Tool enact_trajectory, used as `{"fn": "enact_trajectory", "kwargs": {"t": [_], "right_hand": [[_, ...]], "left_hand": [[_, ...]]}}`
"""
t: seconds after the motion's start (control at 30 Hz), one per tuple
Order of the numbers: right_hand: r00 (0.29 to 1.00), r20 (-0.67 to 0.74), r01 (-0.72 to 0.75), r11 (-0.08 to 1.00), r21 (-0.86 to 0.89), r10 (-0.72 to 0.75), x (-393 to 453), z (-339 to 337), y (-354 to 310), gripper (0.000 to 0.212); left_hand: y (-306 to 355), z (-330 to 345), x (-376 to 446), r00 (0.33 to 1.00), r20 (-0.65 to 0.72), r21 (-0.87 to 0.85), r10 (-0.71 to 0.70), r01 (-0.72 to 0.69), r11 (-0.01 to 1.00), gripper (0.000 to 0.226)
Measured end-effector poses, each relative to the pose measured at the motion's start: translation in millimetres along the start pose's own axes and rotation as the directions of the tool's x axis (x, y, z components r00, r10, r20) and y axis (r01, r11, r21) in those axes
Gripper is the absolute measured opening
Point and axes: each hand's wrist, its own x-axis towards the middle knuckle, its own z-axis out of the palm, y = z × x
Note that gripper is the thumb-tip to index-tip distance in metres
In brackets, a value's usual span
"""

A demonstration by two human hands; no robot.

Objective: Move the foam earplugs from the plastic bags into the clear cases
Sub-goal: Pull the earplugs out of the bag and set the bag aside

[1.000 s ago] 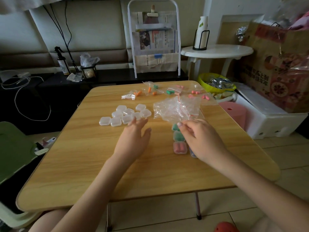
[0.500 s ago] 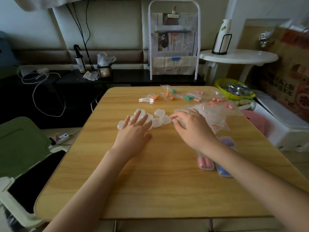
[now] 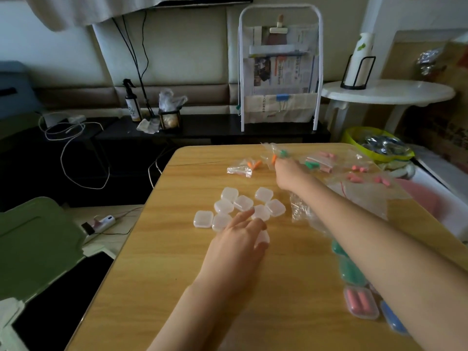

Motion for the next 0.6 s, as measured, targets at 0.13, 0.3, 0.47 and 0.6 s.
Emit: {"fn": "enact_trajectory", "kwargs": {"t": [0.13,0.3,0.47,0.6], "right_hand": [[0.997,-0.070,-0.035,0.999,-0.006,0.035,10,10,0,0.022],[0.989,-0.147,0.016,0.998,-0.061,-0.025,4,19,2,0.021],[0.989,-0.127,0.080,0.996,0.049,-0.073,-2,19,6,0.013],[0.983,-0.170,0.093,0.989,0.111,-0.073,-10,16,7,0.014]], "left_hand": [[0,1,1,0.999,-0.032,-0.013,0.026,-0.026,1.000,0.028],[-4,7,1,0.998,-0.048,-0.036,0.037,-0.039,0.999,0.030],[2,7,-3,0.998,-0.027,-0.043,0.058,-0.059,0.997,0.030],[9,3,-9,0.995,0.015,-0.050,0.097,-0.096,0.994,0.031]]}}
